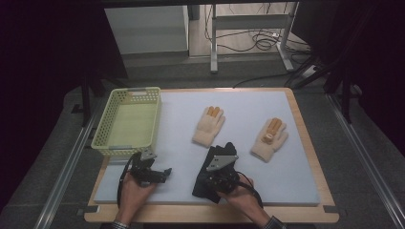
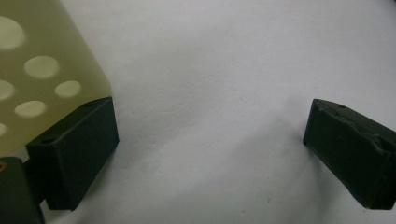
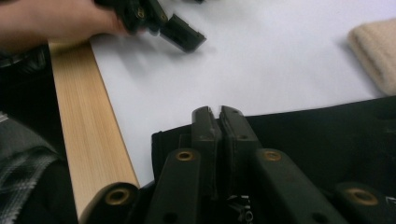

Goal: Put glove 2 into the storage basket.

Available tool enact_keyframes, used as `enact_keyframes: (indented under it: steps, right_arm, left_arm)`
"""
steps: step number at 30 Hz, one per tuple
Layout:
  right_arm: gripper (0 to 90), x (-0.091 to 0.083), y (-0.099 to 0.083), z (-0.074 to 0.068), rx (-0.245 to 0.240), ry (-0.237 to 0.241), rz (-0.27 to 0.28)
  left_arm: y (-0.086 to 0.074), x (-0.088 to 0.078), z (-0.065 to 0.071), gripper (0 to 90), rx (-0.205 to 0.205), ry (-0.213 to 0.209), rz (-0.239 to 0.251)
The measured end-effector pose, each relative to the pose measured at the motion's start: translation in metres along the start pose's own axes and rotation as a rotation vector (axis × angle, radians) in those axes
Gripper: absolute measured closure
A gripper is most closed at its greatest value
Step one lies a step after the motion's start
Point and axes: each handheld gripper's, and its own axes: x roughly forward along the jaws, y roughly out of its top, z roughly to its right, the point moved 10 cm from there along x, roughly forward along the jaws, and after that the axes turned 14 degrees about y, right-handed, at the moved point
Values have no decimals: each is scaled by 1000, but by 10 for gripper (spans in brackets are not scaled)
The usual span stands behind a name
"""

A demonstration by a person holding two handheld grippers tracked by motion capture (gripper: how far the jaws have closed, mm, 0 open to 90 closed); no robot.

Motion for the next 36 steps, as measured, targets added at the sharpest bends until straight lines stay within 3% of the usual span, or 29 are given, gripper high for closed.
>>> enact_keyframes:
  steps: [2, 4, 7, 9, 12, 14, 17, 19, 24, 36]
  right_arm:
    - [713, 6, -6, 1, 5, -4, -44]
    - [606, 7, -9, 3, 8, -8, -28]
    - [577, 1, -7, 5, 29, -10, 0]
    - [571, -14, -5, 15, 51, -38, 35]
    - [597, -40, -9, 37, 99, -102, 75]
    - [663, -52, -17, 49, 133, -138, 84]
    - [797, -65, -35, 66, 165, -200, 69]
    - [833, -67, -48, 74, 192, -208, 58]
    - [845, -59, -71, 75, 229, -187, 33]
    - [855, -35, -63, 52, 191, -93, 42]
  left_arm:
    - [0, 0, 0, 33, 0, 0, 0]
    - [0, 0, 0, 33, 0, 0, 0]
    - [0, 0, 0, 33, -3, 0, -1]
    - [0, 0, 0, 33, 0, 0, 0]
    - [0, 0, 0, 33, 1, 0, -1]
    - [0, 0, 0, 33, 1, 0, 0]
    - [0, 0, 0, 33, 0, 0, 0]
    - [0, 0, 0, 33, 0, 0, 0]
    - [0, 0, 0, 33, -2, 0, -1]
    - [0, 0, 0, 34, 0, -1, -1]
